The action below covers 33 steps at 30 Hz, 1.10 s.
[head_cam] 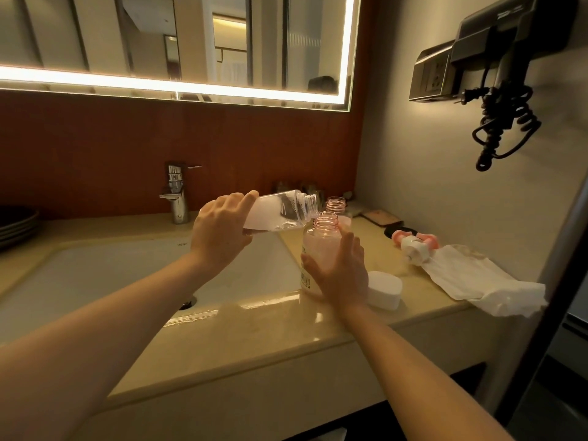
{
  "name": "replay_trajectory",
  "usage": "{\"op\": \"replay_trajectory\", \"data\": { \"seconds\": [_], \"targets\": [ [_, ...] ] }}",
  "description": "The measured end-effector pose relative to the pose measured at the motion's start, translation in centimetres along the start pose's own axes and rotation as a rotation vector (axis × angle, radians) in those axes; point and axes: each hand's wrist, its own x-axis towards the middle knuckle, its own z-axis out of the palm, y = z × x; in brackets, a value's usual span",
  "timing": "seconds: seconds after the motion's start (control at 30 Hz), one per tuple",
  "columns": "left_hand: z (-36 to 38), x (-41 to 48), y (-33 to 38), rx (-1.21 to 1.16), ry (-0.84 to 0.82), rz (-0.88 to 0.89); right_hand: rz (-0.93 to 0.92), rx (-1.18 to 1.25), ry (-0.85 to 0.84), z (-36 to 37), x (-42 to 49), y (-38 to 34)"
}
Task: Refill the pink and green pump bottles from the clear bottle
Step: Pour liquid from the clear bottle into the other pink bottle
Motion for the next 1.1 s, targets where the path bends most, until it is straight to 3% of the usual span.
{"op": "replay_trajectory", "data": {
  "seconds": [1.1],
  "targets": [
    [-0.1, 2.6, -0.9, 0.164, 0.073, 0.148, -0.011, -0.028, 0.005, 0.1, 0.1, 0.2]
  ]
}}
